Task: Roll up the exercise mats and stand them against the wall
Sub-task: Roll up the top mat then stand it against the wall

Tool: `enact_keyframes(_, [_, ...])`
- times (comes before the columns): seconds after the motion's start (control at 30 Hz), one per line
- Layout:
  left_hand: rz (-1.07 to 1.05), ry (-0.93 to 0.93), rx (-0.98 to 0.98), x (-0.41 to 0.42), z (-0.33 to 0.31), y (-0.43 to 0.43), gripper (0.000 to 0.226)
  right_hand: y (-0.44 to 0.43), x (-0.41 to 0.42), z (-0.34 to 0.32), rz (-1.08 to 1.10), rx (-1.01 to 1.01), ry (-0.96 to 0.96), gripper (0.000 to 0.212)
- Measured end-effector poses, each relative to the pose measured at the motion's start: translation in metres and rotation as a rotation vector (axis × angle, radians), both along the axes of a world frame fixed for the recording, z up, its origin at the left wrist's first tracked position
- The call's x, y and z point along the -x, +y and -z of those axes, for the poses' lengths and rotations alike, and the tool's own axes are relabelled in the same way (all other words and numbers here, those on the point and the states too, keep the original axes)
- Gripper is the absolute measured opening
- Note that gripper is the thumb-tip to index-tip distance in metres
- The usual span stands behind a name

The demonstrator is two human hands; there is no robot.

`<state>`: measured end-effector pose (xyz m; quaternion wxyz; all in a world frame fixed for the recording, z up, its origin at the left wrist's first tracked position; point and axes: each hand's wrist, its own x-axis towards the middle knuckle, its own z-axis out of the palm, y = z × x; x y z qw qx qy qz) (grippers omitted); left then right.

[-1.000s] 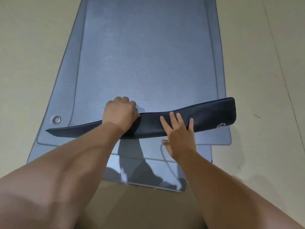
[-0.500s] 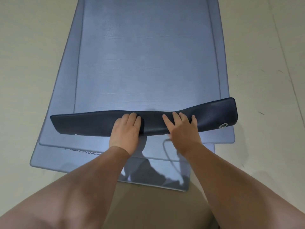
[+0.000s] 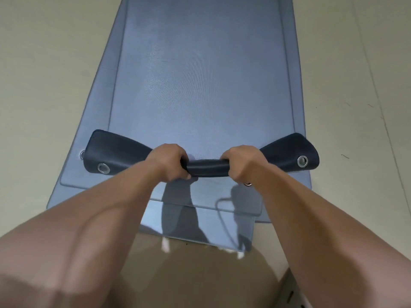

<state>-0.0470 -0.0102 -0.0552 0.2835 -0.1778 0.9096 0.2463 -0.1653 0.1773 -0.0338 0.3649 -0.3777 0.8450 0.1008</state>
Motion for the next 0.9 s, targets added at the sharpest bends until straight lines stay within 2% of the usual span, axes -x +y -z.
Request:
enact_keyframes(0.2, [-0.106, -0.184, -0.309, -0.001, -0.006, -0.033, 0.023, -0.013, 0.019, -0.025, -0.002, -0.094, -0.304, 0.050])
enact_keyframes(0.33, [-0.098, -0.245, -0.361, 0.012, -0.003, -0.042, 0.020, 0.008, 0.014, -0.019, 0.115, 0.050, -0.290, 0.057])
enact_keyframes(0.4, [-0.067, -0.254, -0.337, 0.019, 0.003, -0.043, 0.015, 0.019, 0.004, -0.006, 0.109, 0.097, -0.192, 0.056])
enact_keyframes(0.47, [-0.058, -0.253, -0.336, 0.026, 0.006, -0.045, 0.006, 0.026, -0.010, 0.006, 0.046, 0.144, 0.024, 0.061])
enact_keyframes(0.53, [-0.071, -0.208, -0.332, 0.032, 0.012, -0.048, 0.008, 0.027, -0.034, 0.014, 0.011, 0.235, 0.260, 0.071])
enact_keyframes(0.57, [-0.082, -0.175, -0.301, 0.036, 0.015, -0.049, 0.005, 0.026, -0.047, 0.018, -0.012, 0.277, 0.343, 0.075])
enact_keyframes(0.63, [-0.095, -0.108, -0.198, 0.041, 0.021, -0.050, 0.018, 0.025, -0.072, 0.025, -0.058, 0.283, 0.407, 0.080])
enact_keyframes(0.77, [-0.086, -0.010, 0.035, 0.040, 0.021, -0.044, 0.034, 0.027, -0.087, 0.046, 0.017, 0.111, 0.350, 0.102])
enact_keyframes(0.9, [-0.081, 0.305, 0.305, 0.026, 0.019, -0.017, 0.026, 0.014, -0.055, 0.056, -0.022, 0.133, 0.387, 0.122])
